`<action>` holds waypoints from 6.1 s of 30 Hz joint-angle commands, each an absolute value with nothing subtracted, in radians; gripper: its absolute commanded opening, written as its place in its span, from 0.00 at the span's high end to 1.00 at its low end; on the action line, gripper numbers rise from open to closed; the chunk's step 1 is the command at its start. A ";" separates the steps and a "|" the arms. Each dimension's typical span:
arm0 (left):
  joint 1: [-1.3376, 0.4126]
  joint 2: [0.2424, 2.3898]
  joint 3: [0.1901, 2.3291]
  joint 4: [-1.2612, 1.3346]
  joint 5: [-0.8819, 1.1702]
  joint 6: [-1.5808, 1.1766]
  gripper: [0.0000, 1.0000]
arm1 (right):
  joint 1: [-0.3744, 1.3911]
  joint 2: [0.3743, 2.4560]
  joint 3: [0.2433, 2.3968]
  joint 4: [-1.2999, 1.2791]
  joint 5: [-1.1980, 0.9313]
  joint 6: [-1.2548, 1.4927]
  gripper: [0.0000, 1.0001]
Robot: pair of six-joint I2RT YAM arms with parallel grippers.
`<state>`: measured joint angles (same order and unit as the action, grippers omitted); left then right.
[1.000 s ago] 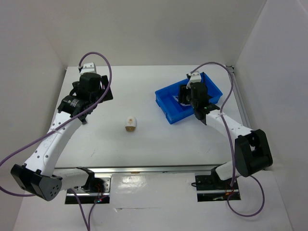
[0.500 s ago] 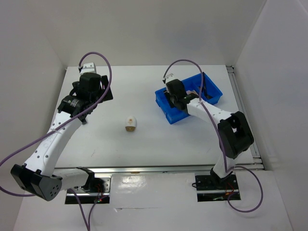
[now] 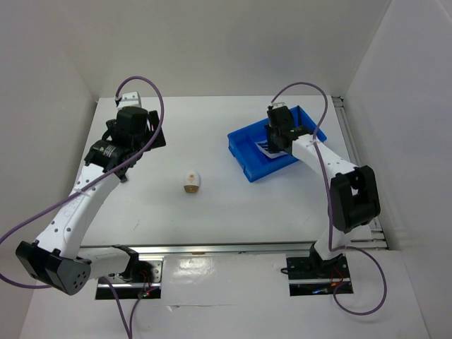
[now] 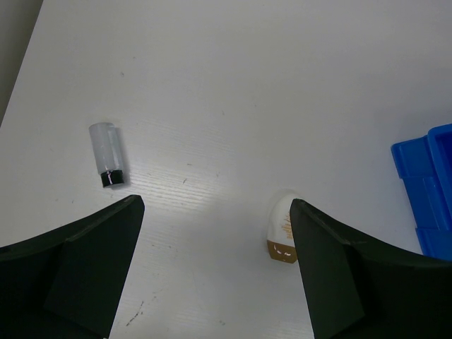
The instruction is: Organize the makeup
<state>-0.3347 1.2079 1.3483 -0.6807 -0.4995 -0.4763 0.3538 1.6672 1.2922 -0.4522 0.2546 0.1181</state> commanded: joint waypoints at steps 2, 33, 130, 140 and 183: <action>-0.333 1.178 1.350 -0.661 -0.505 -0.483 0.01 | 0.362 1.723 1.335 -0.502 0.215 0.167 1.00; -0.333 1.172 1.378 -0.681 -0.560 -0.520 0.01 | 0.655 1.865 1.643 -0.452 0.005 0.279 0.06; -0.333 1.101 1.305 -0.655 -0.640 -0.534 0.00 | 0.523 1.899 1.651 -0.495 0.417 0.308 0.71; -0.333 1.284 1.393 -0.790 -0.617 -0.565 0.00 | 0.511 1.962 1.605 -0.482 0.357 0.318 0.57; 0.298 2.016 1.649 -0.783 -0.173 -0.544 0.02 | 0.546 1.723 1.560 -0.465 0.216 0.325 0.17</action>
